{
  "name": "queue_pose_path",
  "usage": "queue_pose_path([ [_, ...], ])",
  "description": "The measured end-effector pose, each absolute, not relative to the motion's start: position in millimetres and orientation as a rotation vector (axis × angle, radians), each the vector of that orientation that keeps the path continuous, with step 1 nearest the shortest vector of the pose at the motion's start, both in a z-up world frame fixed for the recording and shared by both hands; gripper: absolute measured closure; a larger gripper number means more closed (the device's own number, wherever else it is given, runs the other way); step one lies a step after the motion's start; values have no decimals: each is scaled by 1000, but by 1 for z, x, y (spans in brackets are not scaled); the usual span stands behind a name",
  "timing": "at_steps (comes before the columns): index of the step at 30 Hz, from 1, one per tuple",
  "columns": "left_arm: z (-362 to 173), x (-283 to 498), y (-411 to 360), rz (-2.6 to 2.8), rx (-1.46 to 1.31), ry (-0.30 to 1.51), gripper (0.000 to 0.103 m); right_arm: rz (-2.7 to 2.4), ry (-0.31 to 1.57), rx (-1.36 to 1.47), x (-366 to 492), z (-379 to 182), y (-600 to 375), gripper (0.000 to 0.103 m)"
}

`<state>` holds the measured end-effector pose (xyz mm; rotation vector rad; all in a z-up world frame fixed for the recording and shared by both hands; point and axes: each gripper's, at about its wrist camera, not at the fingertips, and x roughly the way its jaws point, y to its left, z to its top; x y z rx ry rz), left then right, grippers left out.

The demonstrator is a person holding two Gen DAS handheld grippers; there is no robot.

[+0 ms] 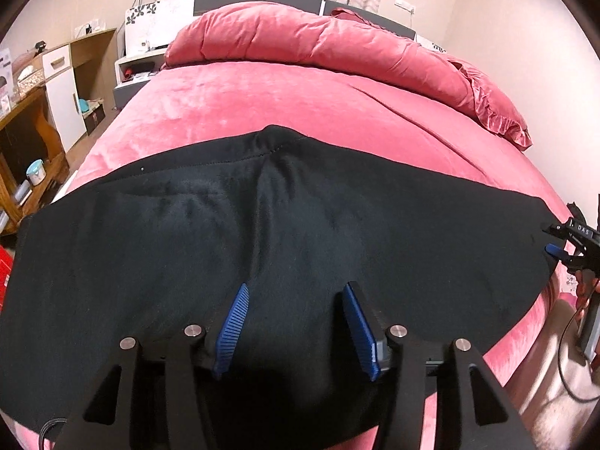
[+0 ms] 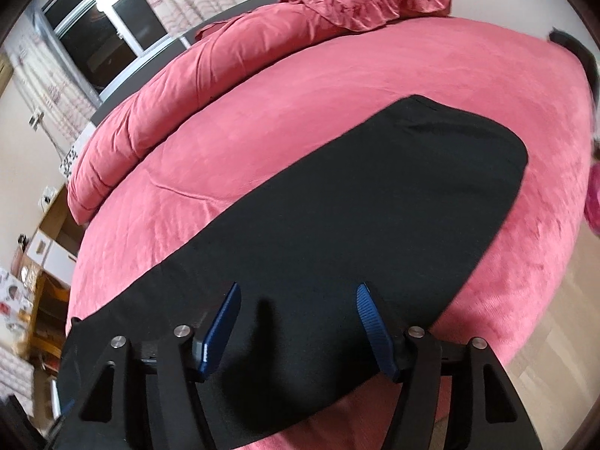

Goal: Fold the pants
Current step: 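Open both tools and release the folded pants onto the bed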

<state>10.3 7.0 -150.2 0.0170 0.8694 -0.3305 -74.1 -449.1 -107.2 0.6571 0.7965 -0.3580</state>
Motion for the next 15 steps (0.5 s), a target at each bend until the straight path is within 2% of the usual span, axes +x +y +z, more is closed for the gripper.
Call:
queue_pose_path([
  [11,-147,5,18,-342,-32,852,50,-462,740,719,-109,-96,-464,36],
  [13,-144,5,22,-346,-54,842,49,-502,730,745,-115,-96,-475,29],
  [15,-144,5,25,-340,-73,839,49,-542,731,772,-120,-98,-487,26],
])
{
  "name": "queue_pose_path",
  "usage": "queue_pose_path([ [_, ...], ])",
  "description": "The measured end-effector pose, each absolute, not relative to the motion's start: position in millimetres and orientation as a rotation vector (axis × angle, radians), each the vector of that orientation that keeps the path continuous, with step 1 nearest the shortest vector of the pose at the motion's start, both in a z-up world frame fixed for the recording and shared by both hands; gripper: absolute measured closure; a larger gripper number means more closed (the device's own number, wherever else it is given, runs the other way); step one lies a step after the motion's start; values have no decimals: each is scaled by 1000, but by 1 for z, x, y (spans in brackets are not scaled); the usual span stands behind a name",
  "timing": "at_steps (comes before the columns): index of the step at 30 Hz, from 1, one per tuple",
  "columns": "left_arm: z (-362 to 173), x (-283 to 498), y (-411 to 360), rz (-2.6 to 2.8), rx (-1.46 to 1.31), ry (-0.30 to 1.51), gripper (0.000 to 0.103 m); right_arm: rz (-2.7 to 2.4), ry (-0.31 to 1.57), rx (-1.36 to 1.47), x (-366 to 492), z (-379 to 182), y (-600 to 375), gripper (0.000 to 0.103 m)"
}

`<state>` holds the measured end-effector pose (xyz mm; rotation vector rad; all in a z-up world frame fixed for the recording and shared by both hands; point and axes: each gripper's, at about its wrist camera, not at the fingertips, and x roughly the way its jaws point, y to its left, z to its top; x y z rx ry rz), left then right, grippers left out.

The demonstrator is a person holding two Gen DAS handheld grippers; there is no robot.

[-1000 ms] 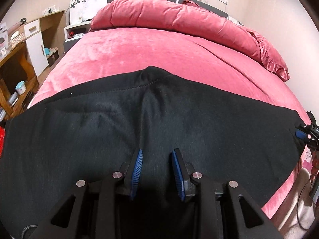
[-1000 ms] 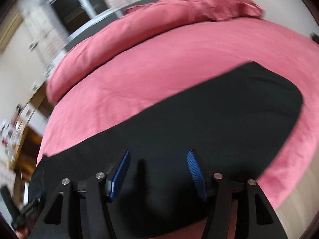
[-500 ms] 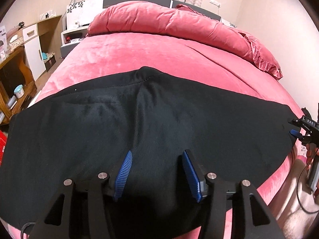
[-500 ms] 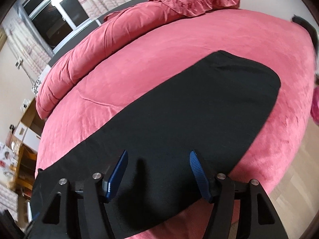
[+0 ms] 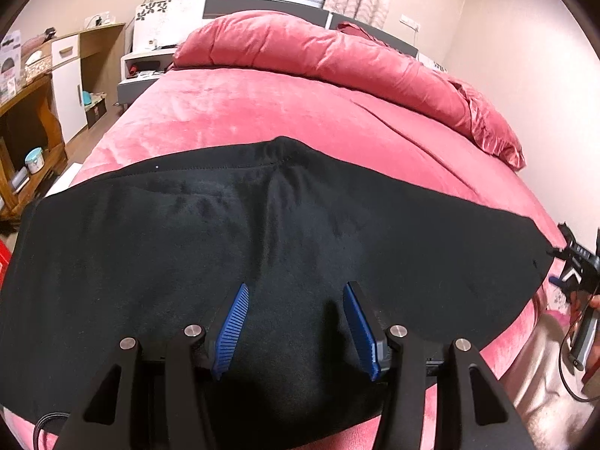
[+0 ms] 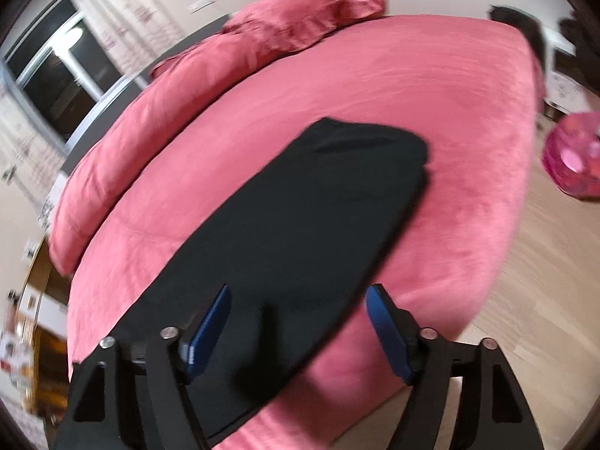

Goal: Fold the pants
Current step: 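Open both tools and release the folded pants onto the bed, then grasp the pants' leg end with the right tool and lift it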

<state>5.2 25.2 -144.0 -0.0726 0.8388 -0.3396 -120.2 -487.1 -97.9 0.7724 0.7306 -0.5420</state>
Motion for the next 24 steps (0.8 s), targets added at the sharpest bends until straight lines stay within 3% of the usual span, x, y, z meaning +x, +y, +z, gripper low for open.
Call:
queue_pose_path([
  [17,-152,9,23,-310,-63,854,49,-460,540,1095,-140,-139,-581,30],
  [20,-153,9,22,-295,-52,857,49,-450,545,1084,-129,-140,-586,40],
  [24,-153,10,22,-286,-45,857,49,-433,564,1088,-117,-142,-588,68],
])
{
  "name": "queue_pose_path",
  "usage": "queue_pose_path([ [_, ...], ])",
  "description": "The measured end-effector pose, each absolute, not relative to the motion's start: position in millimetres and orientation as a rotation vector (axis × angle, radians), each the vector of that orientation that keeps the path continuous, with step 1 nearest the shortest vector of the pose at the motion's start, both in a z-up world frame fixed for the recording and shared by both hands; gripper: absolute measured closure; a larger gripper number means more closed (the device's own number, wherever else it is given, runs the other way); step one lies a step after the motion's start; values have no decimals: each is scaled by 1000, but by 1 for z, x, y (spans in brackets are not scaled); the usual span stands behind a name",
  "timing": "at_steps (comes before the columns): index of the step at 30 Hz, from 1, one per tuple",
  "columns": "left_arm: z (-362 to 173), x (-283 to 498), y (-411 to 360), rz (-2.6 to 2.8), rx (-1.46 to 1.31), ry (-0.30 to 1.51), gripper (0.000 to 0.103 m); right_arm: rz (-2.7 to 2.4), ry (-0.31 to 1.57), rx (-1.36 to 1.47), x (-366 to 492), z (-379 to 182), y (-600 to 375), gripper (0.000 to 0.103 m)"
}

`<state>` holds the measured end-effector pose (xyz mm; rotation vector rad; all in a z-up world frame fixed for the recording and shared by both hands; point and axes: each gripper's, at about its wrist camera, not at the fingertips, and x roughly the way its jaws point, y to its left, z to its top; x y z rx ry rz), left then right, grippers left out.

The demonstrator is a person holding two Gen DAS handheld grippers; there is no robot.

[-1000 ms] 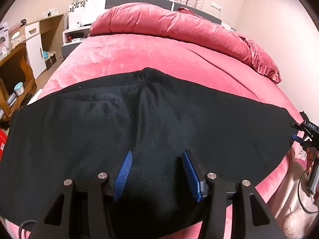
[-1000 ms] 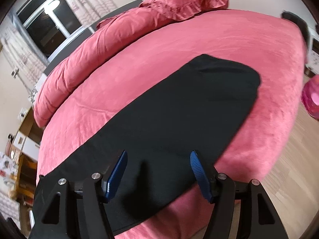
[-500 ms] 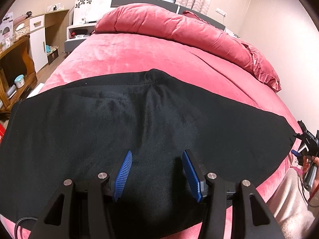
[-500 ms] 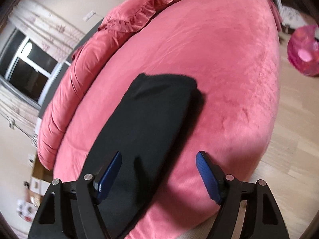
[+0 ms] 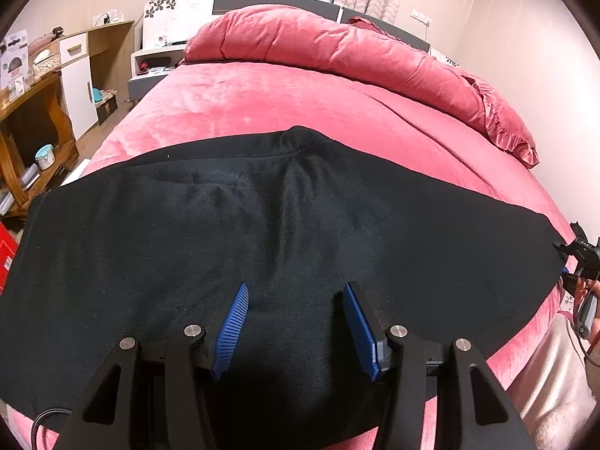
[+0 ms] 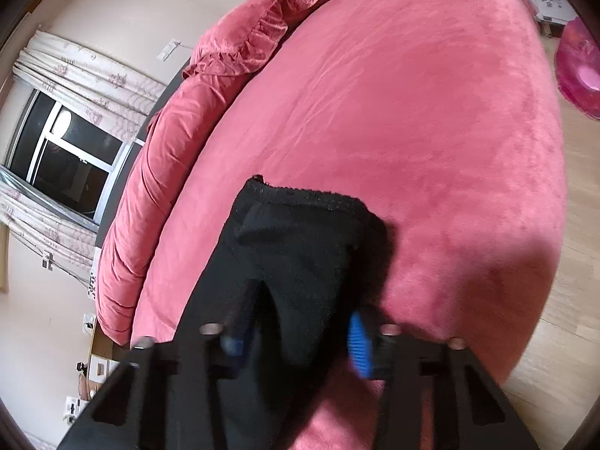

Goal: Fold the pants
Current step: 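Grasp the pants' leg end with the right tool and lift it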

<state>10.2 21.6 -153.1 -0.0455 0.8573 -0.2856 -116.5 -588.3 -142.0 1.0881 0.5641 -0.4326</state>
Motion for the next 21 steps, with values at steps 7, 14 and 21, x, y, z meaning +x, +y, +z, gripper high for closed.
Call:
queue_pose_path([
  [7,-153,14,31,-266,-83,860,49,-416,544,1076,-114,-122,-581,85],
  [14,-154,18,39,-200,-74,872,49,-367,511,1003,-110,-80,-557,86],
  [21,-155,19,38,-186,-61,883,49,-320,508,878,-100,-43,-524,87],
])
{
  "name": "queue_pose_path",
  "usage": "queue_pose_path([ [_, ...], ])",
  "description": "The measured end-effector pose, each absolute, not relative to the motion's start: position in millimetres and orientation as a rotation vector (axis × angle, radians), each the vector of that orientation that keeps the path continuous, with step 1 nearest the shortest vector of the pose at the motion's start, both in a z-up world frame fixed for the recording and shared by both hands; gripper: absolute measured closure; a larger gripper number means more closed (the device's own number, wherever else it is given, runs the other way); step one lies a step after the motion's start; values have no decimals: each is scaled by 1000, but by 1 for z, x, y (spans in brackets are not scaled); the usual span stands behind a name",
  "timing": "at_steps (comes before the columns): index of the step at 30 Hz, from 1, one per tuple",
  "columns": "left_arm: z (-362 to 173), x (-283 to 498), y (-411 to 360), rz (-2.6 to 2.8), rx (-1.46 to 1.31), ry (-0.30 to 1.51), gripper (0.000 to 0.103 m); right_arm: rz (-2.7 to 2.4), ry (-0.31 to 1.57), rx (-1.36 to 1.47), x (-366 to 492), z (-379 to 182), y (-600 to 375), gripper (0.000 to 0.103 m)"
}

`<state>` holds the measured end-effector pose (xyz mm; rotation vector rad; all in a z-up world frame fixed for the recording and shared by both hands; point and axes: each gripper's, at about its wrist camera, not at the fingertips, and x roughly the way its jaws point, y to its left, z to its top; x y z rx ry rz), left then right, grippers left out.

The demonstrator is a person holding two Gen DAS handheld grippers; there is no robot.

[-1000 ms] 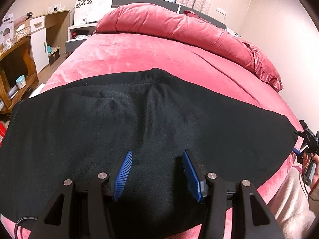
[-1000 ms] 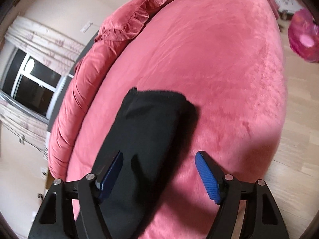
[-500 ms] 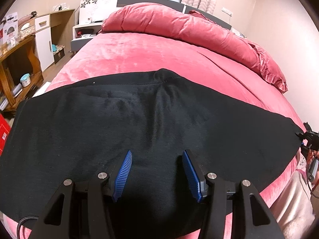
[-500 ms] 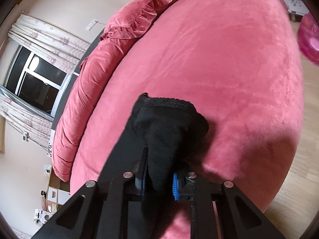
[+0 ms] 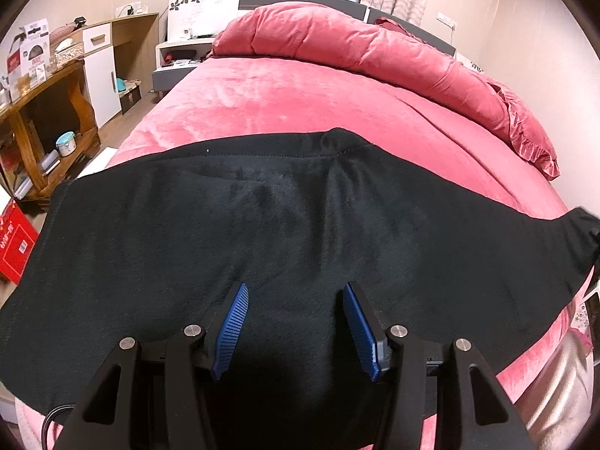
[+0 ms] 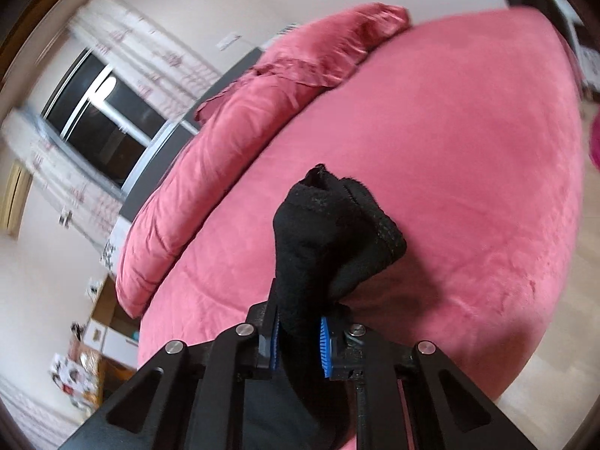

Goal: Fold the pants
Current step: 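Grasp the pants' leg end with the right tool and lift it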

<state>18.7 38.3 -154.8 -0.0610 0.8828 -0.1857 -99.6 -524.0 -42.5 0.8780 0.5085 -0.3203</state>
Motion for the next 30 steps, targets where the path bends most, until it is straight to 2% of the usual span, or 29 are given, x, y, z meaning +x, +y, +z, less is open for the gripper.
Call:
queue_pose_path([
  [14,-158,19,37,-187,-51,888,46,-66,485,603,-63,31,-410,87],
  [23,-159,20,39,-199,-70,889,44,107,530,476,-43,34,-335,87],
  [30,-159,20,39,-200,-81,887,44,236,615,333,-32,12,-269,87],
])
